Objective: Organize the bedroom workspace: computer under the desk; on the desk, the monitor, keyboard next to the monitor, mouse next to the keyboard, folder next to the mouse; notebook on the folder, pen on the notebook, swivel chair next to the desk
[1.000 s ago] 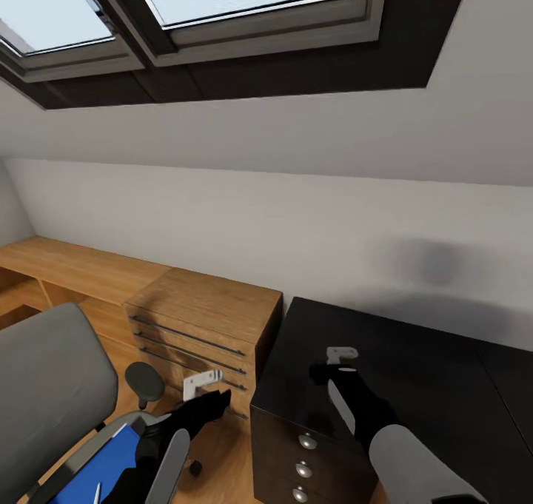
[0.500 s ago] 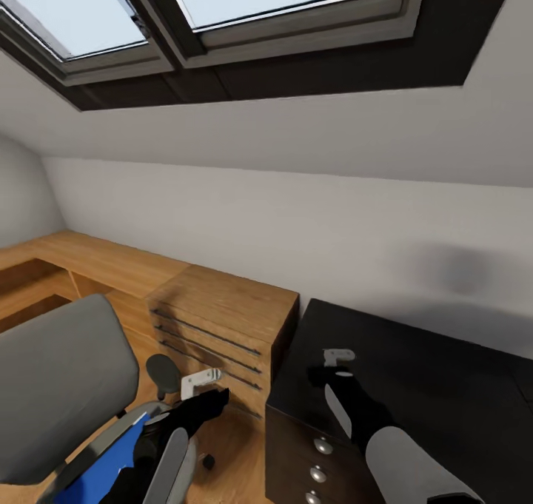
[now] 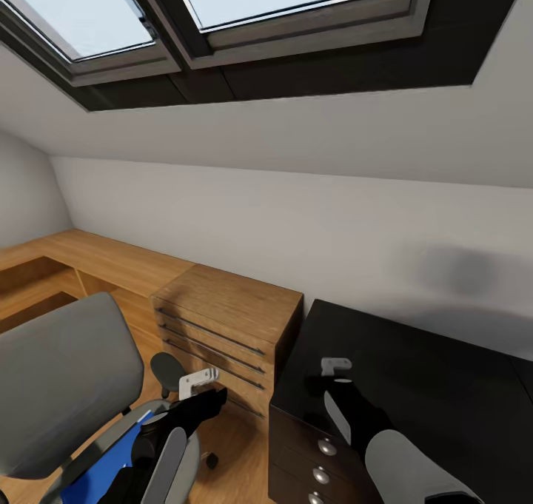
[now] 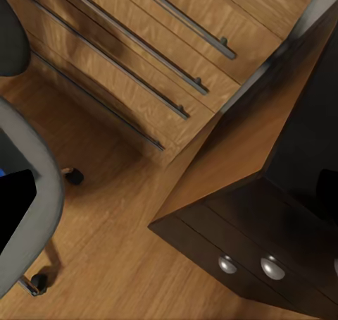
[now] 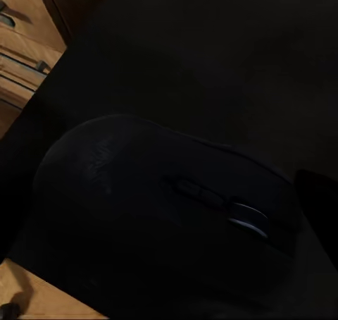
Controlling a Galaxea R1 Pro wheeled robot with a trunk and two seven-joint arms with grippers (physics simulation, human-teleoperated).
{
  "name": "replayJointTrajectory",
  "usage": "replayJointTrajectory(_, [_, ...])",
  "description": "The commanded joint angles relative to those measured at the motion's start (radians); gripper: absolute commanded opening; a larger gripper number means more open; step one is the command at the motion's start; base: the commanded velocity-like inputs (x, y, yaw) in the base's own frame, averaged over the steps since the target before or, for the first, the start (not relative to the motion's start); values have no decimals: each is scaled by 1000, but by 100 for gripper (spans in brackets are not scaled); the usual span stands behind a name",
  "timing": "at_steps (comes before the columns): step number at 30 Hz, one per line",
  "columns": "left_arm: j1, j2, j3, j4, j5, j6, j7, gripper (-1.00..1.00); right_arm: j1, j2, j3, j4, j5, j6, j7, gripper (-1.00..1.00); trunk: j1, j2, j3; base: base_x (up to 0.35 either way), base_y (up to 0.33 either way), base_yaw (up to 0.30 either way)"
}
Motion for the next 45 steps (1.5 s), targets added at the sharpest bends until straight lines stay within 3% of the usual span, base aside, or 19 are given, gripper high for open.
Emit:
replayJointTrajectory(1, [-1,0,-1,-1,11,2,10,100,0,0,7,-1,-5,9,-6,-100,0,-1,-2,0,0,0])
replayJointTrajectory(6, [-1,0,-1,0,11,2,10,100,0,2,6,2,-5,21,44,-100,0,-1,-2,0,0,0])
replayJointTrajectory(8, [-1,0,-1,1,10,2,10,100,0,2,5,2,-4,19,100,-100,0,-1,-2,0,0,0])
replayJointTrajectory(12, [-1,0,-1,1,10,2,10,100,0,3,5,2,-3,15,123,-100,0,-1,-2,0,0,0])
replayJointTrajectory(30, [-1,-1,-1,5,12,1,10,100,0,3,6,4,0,8,125,-100,0,-1,-2,0,0,5])
replayJointTrajectory(45, [-1,-1,-2,6,14,1,10,100,-1,0,3,1,5,-21,122,-100,0,-1,-2,0,0,188])
